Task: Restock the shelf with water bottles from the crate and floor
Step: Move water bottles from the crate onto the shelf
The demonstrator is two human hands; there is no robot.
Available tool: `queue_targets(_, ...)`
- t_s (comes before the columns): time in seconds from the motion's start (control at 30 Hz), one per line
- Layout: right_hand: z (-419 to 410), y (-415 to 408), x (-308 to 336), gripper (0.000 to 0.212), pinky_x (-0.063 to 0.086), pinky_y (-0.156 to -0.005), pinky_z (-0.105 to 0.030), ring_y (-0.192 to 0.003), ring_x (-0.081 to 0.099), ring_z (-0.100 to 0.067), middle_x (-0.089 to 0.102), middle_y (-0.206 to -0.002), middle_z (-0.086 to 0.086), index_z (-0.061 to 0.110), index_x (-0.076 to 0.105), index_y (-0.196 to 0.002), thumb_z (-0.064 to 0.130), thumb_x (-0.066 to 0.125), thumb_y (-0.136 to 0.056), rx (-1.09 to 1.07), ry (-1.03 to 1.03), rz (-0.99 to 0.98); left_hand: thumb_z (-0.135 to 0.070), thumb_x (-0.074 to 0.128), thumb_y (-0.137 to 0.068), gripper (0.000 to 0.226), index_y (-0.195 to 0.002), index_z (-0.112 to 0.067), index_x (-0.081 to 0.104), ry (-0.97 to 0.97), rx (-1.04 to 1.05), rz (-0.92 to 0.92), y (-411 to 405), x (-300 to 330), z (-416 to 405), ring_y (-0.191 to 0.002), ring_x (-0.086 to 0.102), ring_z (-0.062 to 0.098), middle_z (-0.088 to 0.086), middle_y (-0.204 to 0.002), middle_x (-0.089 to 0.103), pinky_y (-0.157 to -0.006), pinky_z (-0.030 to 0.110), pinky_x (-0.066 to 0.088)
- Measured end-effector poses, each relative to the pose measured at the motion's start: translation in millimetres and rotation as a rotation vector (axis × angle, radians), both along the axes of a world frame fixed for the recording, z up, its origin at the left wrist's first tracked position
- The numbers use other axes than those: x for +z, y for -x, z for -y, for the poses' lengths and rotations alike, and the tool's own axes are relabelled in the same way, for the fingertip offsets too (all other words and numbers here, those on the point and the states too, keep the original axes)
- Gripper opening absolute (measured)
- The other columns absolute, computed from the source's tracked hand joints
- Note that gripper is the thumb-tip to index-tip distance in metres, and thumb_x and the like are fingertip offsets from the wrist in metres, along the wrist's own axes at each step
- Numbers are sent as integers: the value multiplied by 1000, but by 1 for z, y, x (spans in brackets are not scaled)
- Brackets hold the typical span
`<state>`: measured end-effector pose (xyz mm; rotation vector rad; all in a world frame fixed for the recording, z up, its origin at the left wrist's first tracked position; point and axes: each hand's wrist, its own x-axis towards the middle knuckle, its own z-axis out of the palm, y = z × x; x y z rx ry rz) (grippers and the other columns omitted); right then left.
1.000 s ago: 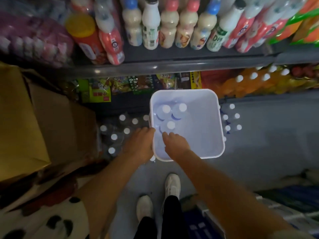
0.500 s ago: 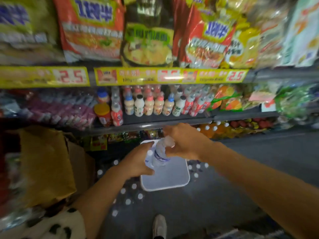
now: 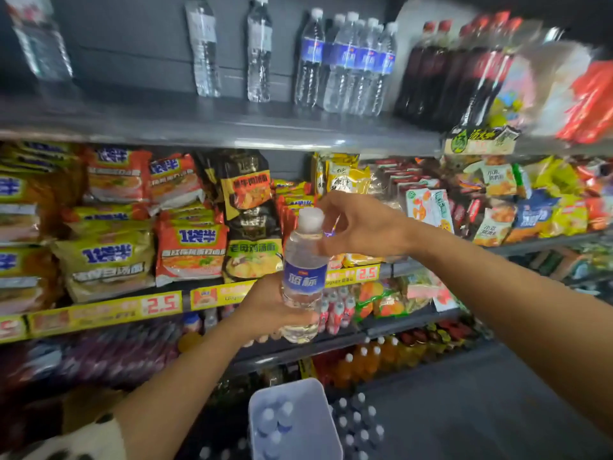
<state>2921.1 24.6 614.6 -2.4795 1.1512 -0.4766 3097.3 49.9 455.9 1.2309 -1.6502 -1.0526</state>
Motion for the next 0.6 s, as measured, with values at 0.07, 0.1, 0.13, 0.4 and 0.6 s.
queue_targets(0.07,-2,5,14,42,45,-66,-31,-76,55,-13,62,-95,-5,13,58,-100,37,79,-73,-2,-39,4,-8,88,-65,40,-98,-22,70,29,13,7,4,26,1,-87,70,7,-7,-92,75,-77,28,54)
queue_targets(0.1,-2,7,21,39,44,-66,-30,-75,55,-13,64,-92,-4,13,59,-98,37,79,-74,2,-50,18,-7,88,-65,39,-96,-23,70,39,14,16,7,39,1,-84,70,4,-8,-90,75,-73,23,53)
queue_targets(0.13,-2,8,28,33,44,-65,-28,-72,55,-11,64,-87,-1,14,61,-95,34,78,-75,6,-60,38,-8,88,-64,39,-94,-25,70,43,7,21,11,51,1,-82,70,4,-8,-89,75,-70,21,52)
queue_targets(0.4,32,26,104,42,46,-58,-34,-66,56,-15,67,-77,-10,1,62,-90,35,73,-68,-7,58,81,-10,89,-61,29,-86,-15,75,124,14,73,33,143,34,-79,71,14,1,-85,76,-83,36,55)
queue_targets(0.6,88,48,199,19,47,-51,-17,-56,61,-11,60,-66,-8,5,61,-74,22,68,-80,-3,224,185,-27,91,-57,39,-90,-15,74,226,64,164,53,243,92,-88,71,18,2,-88,76,-92,39,53)
